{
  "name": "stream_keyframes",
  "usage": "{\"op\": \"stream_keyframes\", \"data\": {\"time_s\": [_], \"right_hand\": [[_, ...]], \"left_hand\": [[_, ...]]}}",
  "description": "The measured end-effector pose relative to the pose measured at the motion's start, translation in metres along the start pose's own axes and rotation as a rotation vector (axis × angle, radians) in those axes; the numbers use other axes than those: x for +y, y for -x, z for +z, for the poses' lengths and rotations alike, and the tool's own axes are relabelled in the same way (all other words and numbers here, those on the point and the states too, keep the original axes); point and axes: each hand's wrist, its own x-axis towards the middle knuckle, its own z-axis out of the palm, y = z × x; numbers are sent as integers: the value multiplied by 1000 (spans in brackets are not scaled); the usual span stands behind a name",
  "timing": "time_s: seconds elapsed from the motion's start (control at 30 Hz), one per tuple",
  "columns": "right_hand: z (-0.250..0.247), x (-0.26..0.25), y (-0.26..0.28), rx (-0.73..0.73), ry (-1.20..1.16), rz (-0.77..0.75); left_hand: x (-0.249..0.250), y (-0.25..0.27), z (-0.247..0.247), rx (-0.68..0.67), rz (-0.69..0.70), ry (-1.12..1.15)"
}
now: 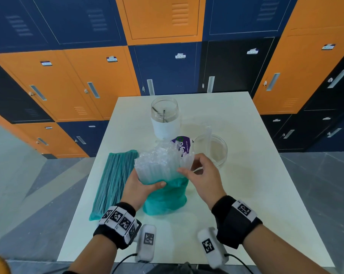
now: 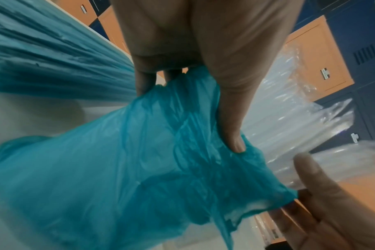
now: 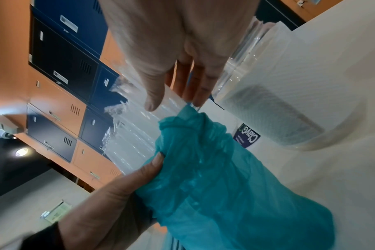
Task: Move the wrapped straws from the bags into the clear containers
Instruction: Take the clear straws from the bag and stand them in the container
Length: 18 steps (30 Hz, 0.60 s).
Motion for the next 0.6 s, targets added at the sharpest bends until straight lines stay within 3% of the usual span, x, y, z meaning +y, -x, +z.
{"op": "stream_keyframes", "data": {"time_s": [0.07, 0.27, 0.5, 0.6], "right_hand": [[-2, -7, -4, 8, -34, -24], [-4, -7, -7, -152, -63, -30], [-15, -9, -11, -268, 53, -53], [-14, -4, -7, -252, 75, -87]], "left_hand": [[0, -2, 0, 12, 2, 3], [1, -3, 7, 29, 9, 8], [1, -5, 10, 59, 36, 50], [2, -4, 11, 59, 44, 63]]}}
